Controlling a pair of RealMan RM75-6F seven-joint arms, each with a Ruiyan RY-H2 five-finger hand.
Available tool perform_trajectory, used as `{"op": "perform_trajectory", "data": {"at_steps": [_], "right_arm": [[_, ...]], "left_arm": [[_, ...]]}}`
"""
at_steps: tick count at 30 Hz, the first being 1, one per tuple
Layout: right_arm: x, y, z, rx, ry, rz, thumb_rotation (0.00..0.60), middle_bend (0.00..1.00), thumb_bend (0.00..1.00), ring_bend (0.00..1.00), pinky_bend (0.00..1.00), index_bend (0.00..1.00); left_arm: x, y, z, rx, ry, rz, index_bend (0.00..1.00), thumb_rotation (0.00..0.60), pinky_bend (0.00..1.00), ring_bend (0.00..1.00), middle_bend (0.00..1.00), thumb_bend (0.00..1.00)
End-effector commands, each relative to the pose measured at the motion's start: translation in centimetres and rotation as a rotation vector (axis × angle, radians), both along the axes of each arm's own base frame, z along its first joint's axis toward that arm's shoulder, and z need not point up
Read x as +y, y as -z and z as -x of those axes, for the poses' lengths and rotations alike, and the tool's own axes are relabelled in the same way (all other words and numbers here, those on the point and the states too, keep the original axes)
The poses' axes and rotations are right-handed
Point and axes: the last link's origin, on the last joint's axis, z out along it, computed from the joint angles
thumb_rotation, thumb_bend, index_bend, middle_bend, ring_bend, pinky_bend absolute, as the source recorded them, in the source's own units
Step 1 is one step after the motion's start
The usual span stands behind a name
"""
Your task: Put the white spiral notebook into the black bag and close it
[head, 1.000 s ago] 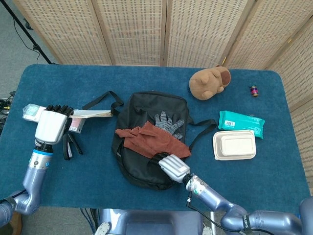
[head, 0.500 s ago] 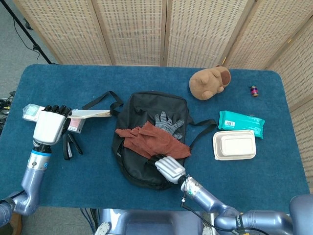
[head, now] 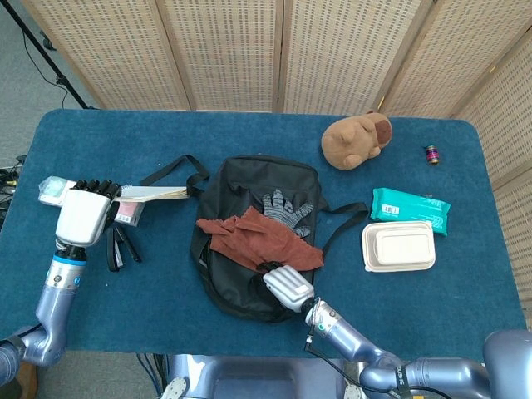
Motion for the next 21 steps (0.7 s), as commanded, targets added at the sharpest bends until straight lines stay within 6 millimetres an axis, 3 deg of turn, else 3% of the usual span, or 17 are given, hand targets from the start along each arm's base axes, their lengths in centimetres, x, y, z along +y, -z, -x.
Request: {"op": "perform_trajectory", "data": {"at_steps": [1,7,14,21], "right_arm": [[-0.02,0.13,0.14,0.006,-0.007,0.022,0.600,0.46,0.18,0.26,0.16,0.42],[0.09,0.18,0.49,0.027,-0.025,0.047,0.600,0.49,0.29,0.28,0.17,0.45],[0.33,0.04,0.46,0.033,-0.051,0.071,0.600,0.54,0.51,0.33,0.21,0.51],[0.27,-0.38,0.43,0.012,-0.057,0.095,0.600,0.61,0.53,0.35,0.23,0.61]], "left_arm": [[-0.04,-0.06,0.04,-0.001,0.000,-0.001,0.71,0.600,0.60,0.55,0.65,0.47],[-0.09,-0.10,0.11,-0.003,-0.001,0.002,0.71,0.600,0.60,0.55,0.65,0.47],[-0.15,-0.16,0.26,-0.006,-0.002,0.000,0.71,0.600,0.60,0.55,0.65,0.47],[-0.26,-0.36,0.67,-0.013,-0.006,0.000,0.71,0.600,0.60,0.55,0.65,0.47]]}}
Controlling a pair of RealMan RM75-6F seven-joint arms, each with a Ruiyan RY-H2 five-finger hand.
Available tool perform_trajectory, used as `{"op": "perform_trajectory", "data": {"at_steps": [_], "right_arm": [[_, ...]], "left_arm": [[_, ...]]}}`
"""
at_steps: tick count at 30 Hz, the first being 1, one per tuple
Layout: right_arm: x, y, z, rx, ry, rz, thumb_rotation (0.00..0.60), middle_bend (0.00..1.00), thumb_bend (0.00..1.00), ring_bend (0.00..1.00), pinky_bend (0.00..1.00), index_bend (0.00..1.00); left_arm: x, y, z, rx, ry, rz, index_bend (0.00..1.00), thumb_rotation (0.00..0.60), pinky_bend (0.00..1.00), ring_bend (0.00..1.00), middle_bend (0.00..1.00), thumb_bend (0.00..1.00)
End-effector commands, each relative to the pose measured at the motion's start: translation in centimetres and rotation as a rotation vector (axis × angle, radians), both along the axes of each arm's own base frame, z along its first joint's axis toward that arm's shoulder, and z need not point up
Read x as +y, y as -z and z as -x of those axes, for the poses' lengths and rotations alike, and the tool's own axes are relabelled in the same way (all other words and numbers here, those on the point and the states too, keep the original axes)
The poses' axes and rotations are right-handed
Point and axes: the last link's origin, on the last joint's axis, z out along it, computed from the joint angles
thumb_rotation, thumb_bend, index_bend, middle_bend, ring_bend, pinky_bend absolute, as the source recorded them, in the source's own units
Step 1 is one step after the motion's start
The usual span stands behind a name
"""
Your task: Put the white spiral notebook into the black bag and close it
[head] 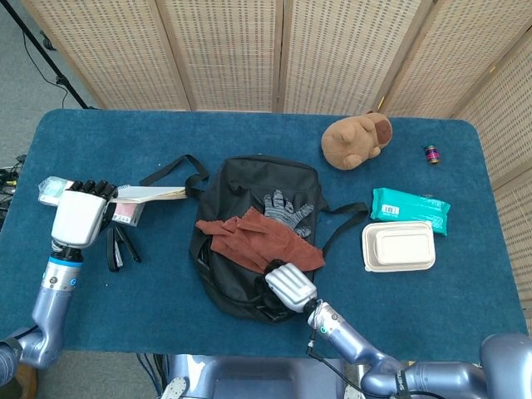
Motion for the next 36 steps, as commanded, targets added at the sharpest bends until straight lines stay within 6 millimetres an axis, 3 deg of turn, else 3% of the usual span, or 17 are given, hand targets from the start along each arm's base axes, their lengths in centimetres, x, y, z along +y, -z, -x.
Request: {"op": "perform_trajectory", "data": {"at_steps": [1,9,17,26,36], "right_arm": [[-0.1,-0.3,0.0,-0.017,0.001,0.016,0.600,0.62,0.53,0.36,0.24,0.62],[-1.4,-1.6,-0.7,-0.102,0.026,0.079,0.600,0.63,0.55,0.36,0.25,0.63],[-5.0,-3.9,-1.9,-0.121,0.071,0.159,0.600,0.63,0.55,0.36,0.26,0.63],[-6.9,-5.2,-1.4,-0.090,0.120,0.192,0.600,0.63,0.55,0.36,0.26,0.63],[-8.7,-5.9,-0.2,-0.053,0.155,0.243,0.600,0.63,0.55,0.36,0.26,0.63]], "left_arm": [[0.0,-0.1,0.2,-0.005,-0.001,0.002,0.71,0.600,0.60,0.55,0.66,0.47],[-0.4,-0.6,0.3,-0.058,0.071,0.001,0.77,0.600,0.63,0.59,0.69,0.47],[-1.5,-2.4,-0.2,-0.154,0.257,0.005,0.78,0.600,0.63,0.60,0.70,0.48],[-3.7,-2.9,-1.0,-0.219,0.415,0.090,0.78,0.600,0.63,0.60,0.70,0.48],[-6.3,-4.5,-0.3,-0.231,0.462,0.117,0.78,0.600,0.63,0.60,0.70,0.48]]}}
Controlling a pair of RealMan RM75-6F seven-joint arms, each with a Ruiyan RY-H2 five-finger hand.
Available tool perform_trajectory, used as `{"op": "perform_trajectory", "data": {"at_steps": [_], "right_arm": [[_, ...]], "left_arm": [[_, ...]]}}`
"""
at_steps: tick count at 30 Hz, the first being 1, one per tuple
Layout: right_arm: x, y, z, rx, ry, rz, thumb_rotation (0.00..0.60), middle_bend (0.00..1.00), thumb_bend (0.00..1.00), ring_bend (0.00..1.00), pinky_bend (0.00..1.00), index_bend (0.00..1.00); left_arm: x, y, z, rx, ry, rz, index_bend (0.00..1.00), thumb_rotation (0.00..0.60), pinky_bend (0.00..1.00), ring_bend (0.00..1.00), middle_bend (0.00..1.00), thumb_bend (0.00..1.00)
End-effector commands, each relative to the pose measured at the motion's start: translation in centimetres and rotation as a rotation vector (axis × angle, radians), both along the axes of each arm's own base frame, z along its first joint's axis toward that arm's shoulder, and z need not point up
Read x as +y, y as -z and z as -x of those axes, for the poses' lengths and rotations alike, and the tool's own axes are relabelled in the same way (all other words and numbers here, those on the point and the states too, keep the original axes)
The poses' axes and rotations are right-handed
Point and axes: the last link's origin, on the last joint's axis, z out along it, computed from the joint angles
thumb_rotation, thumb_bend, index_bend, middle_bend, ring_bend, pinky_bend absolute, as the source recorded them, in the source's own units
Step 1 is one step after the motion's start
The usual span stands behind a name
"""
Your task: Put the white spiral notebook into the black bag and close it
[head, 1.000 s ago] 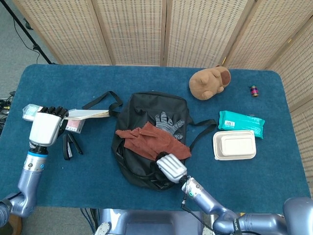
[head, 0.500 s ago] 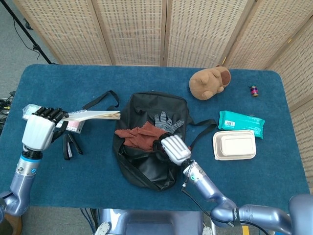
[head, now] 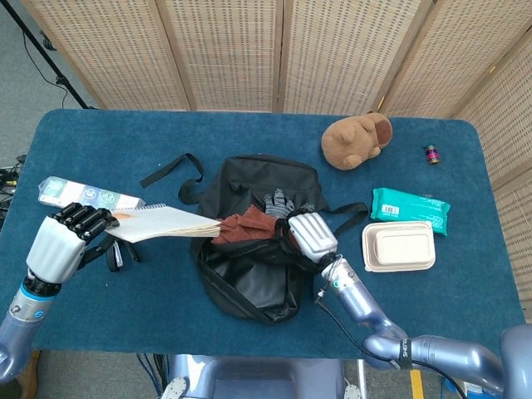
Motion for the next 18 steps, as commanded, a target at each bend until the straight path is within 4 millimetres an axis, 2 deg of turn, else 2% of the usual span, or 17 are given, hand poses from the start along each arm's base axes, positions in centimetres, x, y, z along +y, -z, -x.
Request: {"op": "perform_trajectory", "data": {"at_steps": [1,6,11,18], "right_arm": [[-0.4,-0.1,0.1,0.008,0.003,0.013,0.600,0.63,0.55,0.36,0.26,0.63],[-1.1,-0.1,-0.1,0.029,-0.002,0.030,0.600,0.63,0.55,0.36,0.26,0.63],[-1.5,0.2,-0.3,0.053,-0.003,0.035,0.600,0.63,0.55,0.36,0.26,0.63],[-1.2,0.6,-0.4,0.058,-0.004,0.030,0.600,0.63,0.55,0.36,0.26,0.63]], "left_arm": [[-0.7,-0.4,0.3,-0.006,0.007,0.015,0.78,0.600,0.63,0.60,0.70,0.48],[-1.8,-0.9,0.8,-0.047,0.011,0.062,0.78,0.600,0.63,0.60,0.71,0.48],[-2.8,0.2,0.4,-0.120,0.019,0.184,0.78,0.600,0.63,0.60,0.71,0.48],[-4.1,2.1,-1.9,-0.202,0.087,0.298,0.78,0.600,0.63,0.60,0.71,0.48]]}}
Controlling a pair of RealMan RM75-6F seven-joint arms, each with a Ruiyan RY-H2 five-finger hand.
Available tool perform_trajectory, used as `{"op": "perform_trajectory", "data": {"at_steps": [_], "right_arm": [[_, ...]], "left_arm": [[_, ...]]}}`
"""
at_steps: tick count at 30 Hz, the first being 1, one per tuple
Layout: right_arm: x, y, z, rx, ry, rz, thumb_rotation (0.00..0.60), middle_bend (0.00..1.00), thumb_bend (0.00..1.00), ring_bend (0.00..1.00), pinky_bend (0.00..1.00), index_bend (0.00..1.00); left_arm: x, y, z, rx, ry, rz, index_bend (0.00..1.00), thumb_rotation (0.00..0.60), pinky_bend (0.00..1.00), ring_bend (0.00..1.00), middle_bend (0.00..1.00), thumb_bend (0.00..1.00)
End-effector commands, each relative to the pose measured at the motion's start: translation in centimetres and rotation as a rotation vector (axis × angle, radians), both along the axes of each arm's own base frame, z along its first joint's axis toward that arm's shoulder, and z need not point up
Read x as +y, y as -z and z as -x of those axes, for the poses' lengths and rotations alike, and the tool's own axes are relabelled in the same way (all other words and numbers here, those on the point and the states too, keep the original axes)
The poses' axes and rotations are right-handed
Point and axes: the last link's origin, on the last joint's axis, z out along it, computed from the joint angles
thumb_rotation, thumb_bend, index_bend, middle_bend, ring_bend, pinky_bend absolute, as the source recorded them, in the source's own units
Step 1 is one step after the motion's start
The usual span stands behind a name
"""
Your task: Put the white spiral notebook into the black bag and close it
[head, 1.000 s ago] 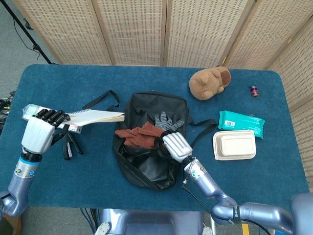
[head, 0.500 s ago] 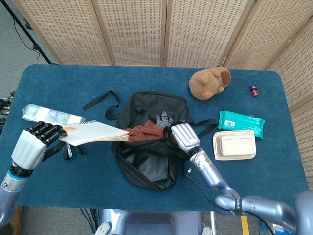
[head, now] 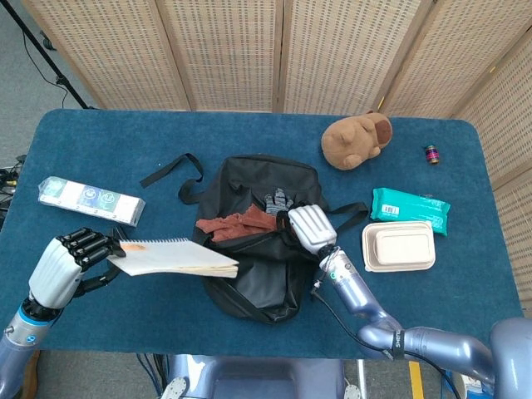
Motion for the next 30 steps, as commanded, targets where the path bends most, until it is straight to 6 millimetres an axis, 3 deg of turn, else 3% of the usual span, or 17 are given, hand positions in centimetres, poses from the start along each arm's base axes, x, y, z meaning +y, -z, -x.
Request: {"op": "perform_trajectory", "data": {"at_steps": [1,12,30], "right_arm": [[-0.1,0.1,-0.1,-0.002,0.003,0.001,0.600,0.63,0.55,0.36,0.26,0.63],[0.3,0.3,-0.5,-0.007,0.009,-0.016,0.600,0.64,0.55,0.36,0.26,0.63],[0.3,-0.9,-1.5,-0.011,0.000,-0.017,0.600,0.64,0.55,0.36,0.26,0.63]], "left_arm": [[-0.7,0.8,-1.2,-0.030,0.036,0.036,0.78,0.600,0.63,0.60,0.71,0.48],[-2.1,5.0,-4.7,-0.095,0.229,-0.003,0.79,0.600,0.63,0.60,0.71,0.49],[-1.1,12.0,-5.3,0.170,0.342,-0.133,0.79,0.600,0.63,0.59,0.71,0.49]]}}
